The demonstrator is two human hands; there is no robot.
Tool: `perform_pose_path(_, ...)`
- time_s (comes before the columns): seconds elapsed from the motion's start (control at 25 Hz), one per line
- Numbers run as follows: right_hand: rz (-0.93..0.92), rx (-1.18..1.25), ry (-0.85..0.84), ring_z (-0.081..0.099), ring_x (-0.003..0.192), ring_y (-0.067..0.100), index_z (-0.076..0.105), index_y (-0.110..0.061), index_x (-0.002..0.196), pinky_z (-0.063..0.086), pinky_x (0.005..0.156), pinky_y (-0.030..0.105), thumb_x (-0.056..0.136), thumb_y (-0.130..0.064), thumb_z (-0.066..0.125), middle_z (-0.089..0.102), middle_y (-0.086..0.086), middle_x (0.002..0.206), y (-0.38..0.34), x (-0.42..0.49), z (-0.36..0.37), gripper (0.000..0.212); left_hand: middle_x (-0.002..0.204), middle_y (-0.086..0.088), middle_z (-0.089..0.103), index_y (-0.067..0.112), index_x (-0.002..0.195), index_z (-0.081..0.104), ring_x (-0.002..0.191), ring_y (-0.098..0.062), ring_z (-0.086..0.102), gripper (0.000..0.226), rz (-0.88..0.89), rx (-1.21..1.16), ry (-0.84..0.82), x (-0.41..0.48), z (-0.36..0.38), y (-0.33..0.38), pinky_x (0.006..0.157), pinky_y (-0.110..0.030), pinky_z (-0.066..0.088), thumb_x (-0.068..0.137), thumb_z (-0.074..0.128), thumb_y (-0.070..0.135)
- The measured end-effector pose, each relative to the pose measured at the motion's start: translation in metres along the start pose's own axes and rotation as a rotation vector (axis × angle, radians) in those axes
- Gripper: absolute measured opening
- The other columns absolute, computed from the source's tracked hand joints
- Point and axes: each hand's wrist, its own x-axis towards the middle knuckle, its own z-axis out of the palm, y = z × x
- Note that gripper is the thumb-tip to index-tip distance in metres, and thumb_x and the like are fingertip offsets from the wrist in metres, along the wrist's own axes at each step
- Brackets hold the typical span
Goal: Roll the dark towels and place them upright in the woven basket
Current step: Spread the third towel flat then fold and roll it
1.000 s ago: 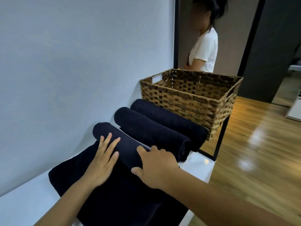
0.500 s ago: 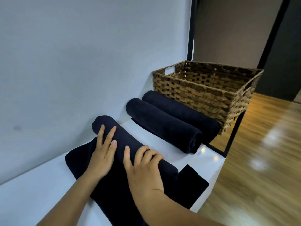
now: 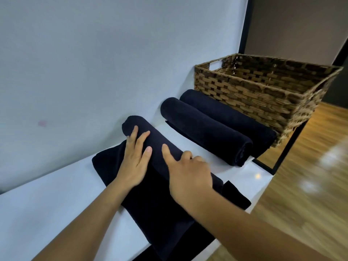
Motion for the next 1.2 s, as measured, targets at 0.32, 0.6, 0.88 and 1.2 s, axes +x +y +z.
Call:
perform_pose_path(0.32, -0.100, 0.224, -0.118, 0.047, 0.114, 0.037, 0.002, -0.038, 0.149, 0.041, 0.085, 0.044, 0.086, -0.059, 0.055, 0.037, 0.010, 0.137, 0.009, -0.004, -0.025, 0.084, 0.159, 0.026, 0.001, 0.044, 0.137, 0.041, 0.126, -0.002, 0.038, 0.054, -0.104, -0.018, 0.052, -0.013, -0.011, 0.005, 0.103, -0.036, 0.037, 0.090, 0.022, 0.064)
perform_pose_path(0.6, -0.001, 0.308, -0.156, 0.053, 0.095, 0.030, -0.004, -0.034, 0.151, 0.042, 0.074, 0.038, 0.086, -0.046, 0.056, 0.051, 0.009, 0.117, 0.013, -0.003, -0.009, 0.090, 0.161, 0.024, -0.003, 0.045, 0.147, 0.030, 0.122, 0.034, 0.010, 0.042, -0.063, -0.083, -0.015, 0.001, -0.009, 0.001, 0.103, -0.016, 0.020, 0.104, 0.028, 0.043)
perform_pose_path(0.88, -0.080, -0.277, 0.042, 0.042, 0.108, 0.051, -0.019, -0.012, 0.150, 0.040, 0.086, 0.060, 0.100, -0.022, 0.026, 0.024, 0.042, 0.134, -0.045, -0.033, 0.002, 0.069, 0.163, 0.014, -0.006, 0.040, 0.153, 0.017, 0.146, 0.001, 0.008, 0.055, -0.304, -0.342, 0.268, 0.016, -0.015, 0.005, 0.111, -0.021, 0.015, 0.102, 0.037, 0.033)
perform_pose_path(1.2, -0.055, 0.350, -0.145, 0.046, 0.111, 0.028, 0.023, -0.029, 0.143, 0.043, 0.082, 0.037, 0.081, -0.053, 0.062, 0.043, 0.003, 0.126, -0.004, -0.015, -0.039, 0.077, 0.163, 0.015, -0.011, 0.044, 0.152, -0.006, 0.151, -0.021, -0.006, 0.068, -0.402, -0.181, 0.089, -0.009, -0.031, -0.016, 0.123, -0.044, 0.001, 0.097, 0.029, 0.060)
